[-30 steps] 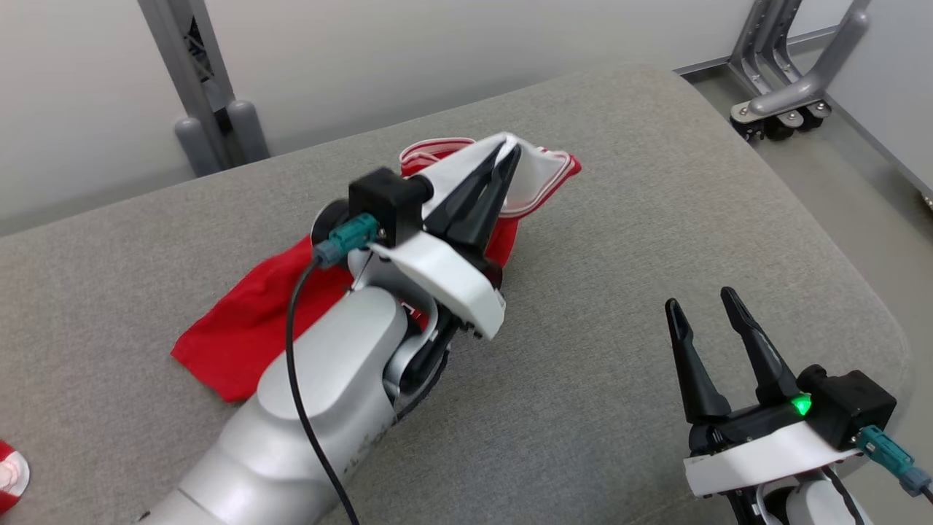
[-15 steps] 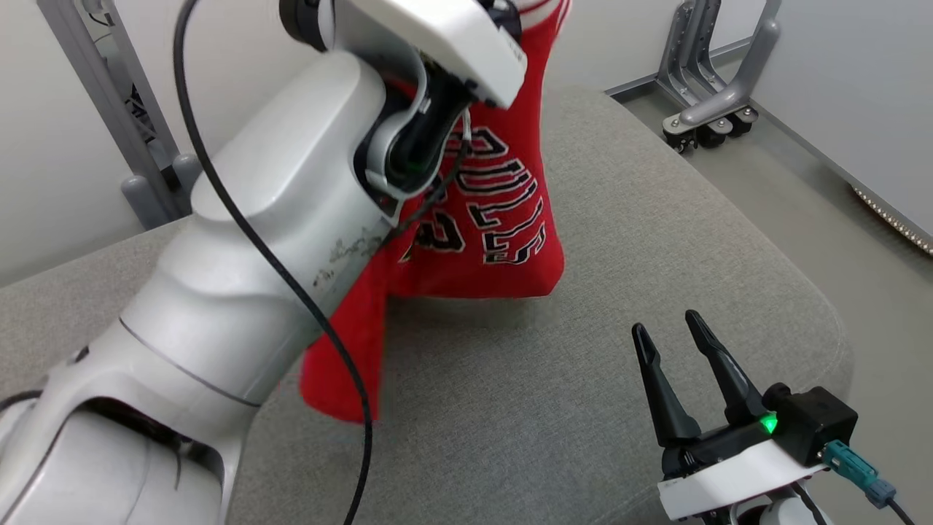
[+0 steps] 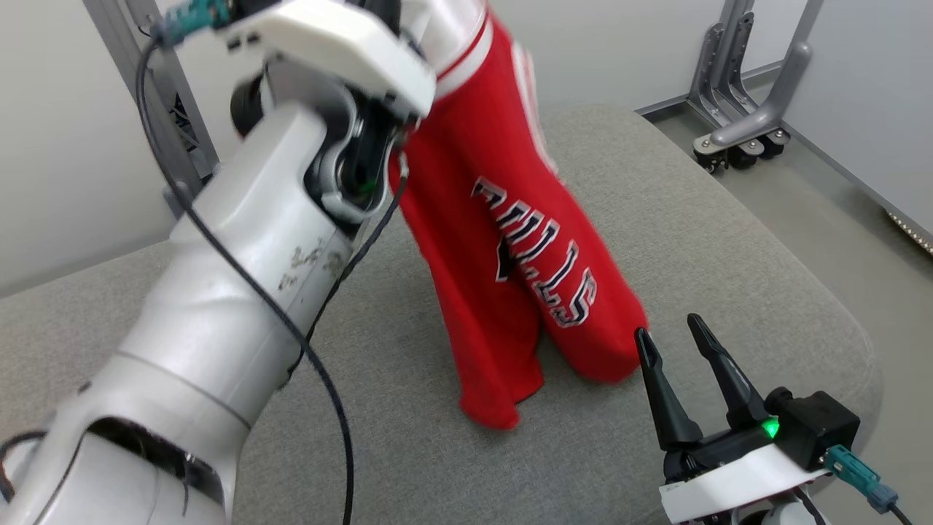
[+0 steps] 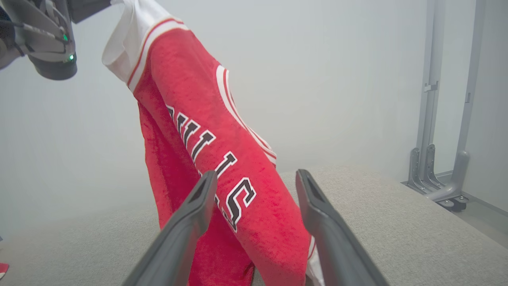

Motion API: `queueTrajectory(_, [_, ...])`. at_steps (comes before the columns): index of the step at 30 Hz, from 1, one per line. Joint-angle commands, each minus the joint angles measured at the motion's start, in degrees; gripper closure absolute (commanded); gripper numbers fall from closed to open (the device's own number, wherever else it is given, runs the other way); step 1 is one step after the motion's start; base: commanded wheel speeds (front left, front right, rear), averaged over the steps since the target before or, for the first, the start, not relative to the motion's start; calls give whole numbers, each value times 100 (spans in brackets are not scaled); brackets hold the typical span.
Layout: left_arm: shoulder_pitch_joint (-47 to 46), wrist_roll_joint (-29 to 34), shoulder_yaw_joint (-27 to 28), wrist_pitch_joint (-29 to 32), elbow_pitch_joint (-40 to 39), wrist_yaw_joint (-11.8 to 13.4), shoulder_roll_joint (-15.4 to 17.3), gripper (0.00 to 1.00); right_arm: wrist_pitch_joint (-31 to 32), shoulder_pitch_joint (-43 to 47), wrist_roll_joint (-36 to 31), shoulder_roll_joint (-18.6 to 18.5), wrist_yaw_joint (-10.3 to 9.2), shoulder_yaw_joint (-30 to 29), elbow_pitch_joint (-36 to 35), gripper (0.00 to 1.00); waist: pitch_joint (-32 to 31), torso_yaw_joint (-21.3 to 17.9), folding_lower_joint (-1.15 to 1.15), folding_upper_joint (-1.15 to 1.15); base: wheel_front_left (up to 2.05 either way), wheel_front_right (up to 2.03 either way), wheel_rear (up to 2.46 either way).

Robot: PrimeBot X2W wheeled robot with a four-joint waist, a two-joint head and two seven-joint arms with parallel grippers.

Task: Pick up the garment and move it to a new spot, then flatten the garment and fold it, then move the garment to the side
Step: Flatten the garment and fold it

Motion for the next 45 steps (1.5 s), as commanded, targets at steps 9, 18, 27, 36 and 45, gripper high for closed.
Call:
queueTrajectory(9, [1672, -350, 565, -197, 1133, -385, 606, 100, -5, 208, -34, -15, 1, 29, -54, 0, 30, 474, 0, 0, 0, 0, 0])
queueTrajectory(18, [2097, 1132, 1914, -208, 908, -328, 1112, 76, -5, 92, 13, -36, 1, 173, 15, 0, 122, 657, 0, 0, 0, 0, 0])
queueTrajectory(27, [3272, 3318, 3192, -203, -342, -22, 1206, 0, -5, 50, 109, -71, 1, 280, 84, 0, 200, 664, 0, 0, 0, 0, 0])
queueTrajectory(36, [4810, 5023, 4003, -203, -2397, -58, 788, 0, -5, 124, 142, -129, 1, 195, 158, 0, 128, 888, 0, 0, 0, 0, 0])
queueTrajectory(45, [6426, 6037, 3980, -203, -3985, -223, 228, 0, -5, 197, 82, -203, 1, 116, 138, 0, -42, 1291, 0, 0, 0, 0, 0])
